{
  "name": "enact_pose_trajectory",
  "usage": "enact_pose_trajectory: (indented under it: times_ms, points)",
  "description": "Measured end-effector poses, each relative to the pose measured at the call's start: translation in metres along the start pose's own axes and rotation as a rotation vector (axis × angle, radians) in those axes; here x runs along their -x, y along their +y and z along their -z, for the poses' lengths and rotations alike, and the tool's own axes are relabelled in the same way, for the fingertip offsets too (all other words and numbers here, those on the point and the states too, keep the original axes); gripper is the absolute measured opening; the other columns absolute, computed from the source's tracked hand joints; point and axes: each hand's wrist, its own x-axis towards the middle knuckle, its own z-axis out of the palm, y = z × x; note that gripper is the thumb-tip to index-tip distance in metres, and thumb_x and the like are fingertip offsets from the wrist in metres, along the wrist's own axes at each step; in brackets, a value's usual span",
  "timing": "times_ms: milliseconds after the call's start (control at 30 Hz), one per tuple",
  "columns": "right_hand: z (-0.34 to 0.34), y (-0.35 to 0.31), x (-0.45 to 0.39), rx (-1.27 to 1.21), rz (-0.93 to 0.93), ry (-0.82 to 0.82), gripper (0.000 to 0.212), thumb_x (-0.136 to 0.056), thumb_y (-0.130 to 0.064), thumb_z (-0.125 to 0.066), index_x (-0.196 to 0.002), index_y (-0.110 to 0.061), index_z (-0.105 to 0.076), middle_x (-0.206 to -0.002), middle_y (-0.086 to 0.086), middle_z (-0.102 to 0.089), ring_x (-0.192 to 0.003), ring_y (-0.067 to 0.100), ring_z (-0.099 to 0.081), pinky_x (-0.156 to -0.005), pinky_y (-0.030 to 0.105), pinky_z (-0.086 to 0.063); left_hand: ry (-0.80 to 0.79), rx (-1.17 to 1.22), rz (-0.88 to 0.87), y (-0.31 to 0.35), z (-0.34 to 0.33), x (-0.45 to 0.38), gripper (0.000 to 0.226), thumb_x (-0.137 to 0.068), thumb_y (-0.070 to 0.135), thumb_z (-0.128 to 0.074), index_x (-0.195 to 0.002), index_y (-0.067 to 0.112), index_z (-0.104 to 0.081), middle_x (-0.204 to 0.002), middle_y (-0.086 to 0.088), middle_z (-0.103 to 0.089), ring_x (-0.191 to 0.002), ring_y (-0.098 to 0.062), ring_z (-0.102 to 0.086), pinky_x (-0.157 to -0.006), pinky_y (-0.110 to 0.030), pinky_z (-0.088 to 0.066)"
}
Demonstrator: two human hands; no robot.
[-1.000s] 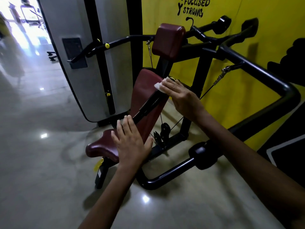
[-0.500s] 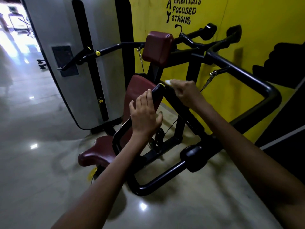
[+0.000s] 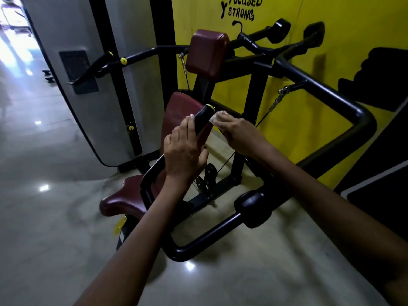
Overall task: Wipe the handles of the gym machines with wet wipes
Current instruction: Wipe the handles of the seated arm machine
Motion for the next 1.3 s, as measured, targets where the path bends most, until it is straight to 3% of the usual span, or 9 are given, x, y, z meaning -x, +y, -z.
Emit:
enact_pose_trajectory:
  times_ms: [100, 267, 433, 667, 800, 900, 1033, 1133, 1300]
  points:
    - [0.003, 0.011, -0.001, -0.083, -0.085, 0.084, 0.039, -0.096, -0.007, -0.038, -0.134, -0.007, -0.048, -0.143, 0.013, -0.044, -0.124, 0.033, -0.049, -0.095, 0.046, -0.047, 0.019, -0.013, 0.009, 0.001, -0.001, -0.001, 0.073, -0.070, 0.041, -0.050, -0.132, 0.001, -0.045, -0.121, -0.013, -0.060, -0.096, -0.027, -0.061, -0.075, -0.033, -0.049]
    - [0.005, -0.005, -0.005, -0.035, 0.005, 0.011, 0.047, -0.097, -0.004, -0.039, -0.144, -0.009, -0.033, -0.153, 0.012, -0.024, -0.141, 0.025, -0.024, -0.112, 0.038, -0.030, 0.046, -0.059, 0.006, 0.000, -0.002, -0.001, 0.075, -0.069, 0.043, -0.046, -0.132, 0.002, -0.042, -0.120, -0.012, -0.060, -0.095, -0.026, -0.061, -0.074, -0.031, -0.049]
    - [0.012, 0.016, 0.010, -0.195, 0.092, 0.033, 0.042, -0.092, 0.000, -0.047, -0.132, -0.012, -0.052, -0.143, 0.009, -0.043, -0.133, 0.024, -0.040, -0.106, 0.045, -0.040, 0.062, -0.053, 0.010, 0.000, -0.005, 0.000, 0.074, -0.071, 0.042, -0.047, -0.133, 0.002, -0.039, -0.121, -0.014, -0.059, -0.096, -0.027, -0.061, -0.075, -0.033, -0.050]
    - [0.008, 0.004, -0.005, -0.048, 0.029, -0.042, 0.048, -0.096, -0.002, -0.036, -0.143, -0.011, -0.034, -0.154, 0.009, -0.022, -0.143, 0.022, -0.020, -0.113, 0.037, -0.028, 0.074, -0.054, 0.010, 0.001, -0.003, 0.000, 0.074, -0.073, 0.042, -0.043, -0.134, 0.002, -0.039, -0.120, -0.015, -0.059, -0.095, -0.028, -0.061, -0.075, -0.035, -0.050]
    - [0.016, 0.013, 0.011, -0.153, 0.141, -0.054, 0.039, -0.094, 0.001, -0.042, -0.128, -0.010, -0.055, -0.144, 0.009, -0.041, -0.138, 0.021, -0.032, -0.111, 0.042, -0.032, 0.082, -0.051, 0.012, 0.001, -0.003, 0.001, 0.074, -0.073, 0.043, -0.042, -0.133, 0.001, -0.038, -0.120, -0.015, -0.059, -0.095, -0.028, -0.061, -0.075, -0.034, -0.050]
    - [0.020, 0.014, 0.009, -0.224, 0.090, 0.025, 0.040, -0.089, 0.006, -0.045, -0.125, -0.007, -0.057, -0.137, 0.012, -0.049, -0.130, 0.023, -0.044, -0.108, 0.042, -0.037, 0.067, -0.048, 0.020, 0.001, -0.003, 0.001, 0.074, -0.072, 0.043, -0.041, -0.134, 0.002, -0.039, -0.120, -0.014, -0.059, -0.095, -0.027, -0.061, -0.074, -0.034, -0.050]
    - [0.013, -0.001, 0.002, -0.105, 0.005, -0.006, 0.049, -0.094, 0.000, -0.040, -0.142, -0.011, -0.037, -0.152, 0.010, -0.029, -0.141, 0.022, -0.026, -0.112, 0.038, -0.030, 0.066, -0.055, 0.006, 0.001, -0.004, 0.001, 0.077, -0.070, 0.041, -0.057, -0.133, 0.000, -0.039, -0.121, -0.016, -0.059, -0.094, -0.028, -0.062, -0.074, -0.035, -0.050]
    - [0.009, -0.001, 0.012, -0.079, 0.096, -0.039, 0.042, -0.095, -0.001, -0.042, -0.136, -0.009, -0.046, -0.149, 0.011, -0.033, -0.142, 0.024, -0.023, -0.112, 0.039, -0.031, 0.065, -0.055, -0.003, 0.000, -0.004, 0.003, 0.086, -0.063, 0.037, -0.072, -0.134, -0.001, -0.041, -0.124, -0.016, -0.059, -0.096, -0.028, -0.062, -0.075, -0.035, -0.050]
    - [0.014, 0.012, 0.024, -0.221, 0.036, 0.031, 0.036, -0.092, 0.000, -0.047, -0.126, -0.008, -0.057, -0.142, 0.010, -0.044, -0.134, 0.023, -0.038, -0.106, 0.045, -0.040, 0.065, -0.042, -0.003, -0.001, -0.004, 0.002, 0.082, -0.065, 0.037, -0.066, -0.134, -0.001, -0.045, -0.125, -0.015, -0.058, -0.098, -0.027, -0.062, -0.075, -0.033, -0.050]
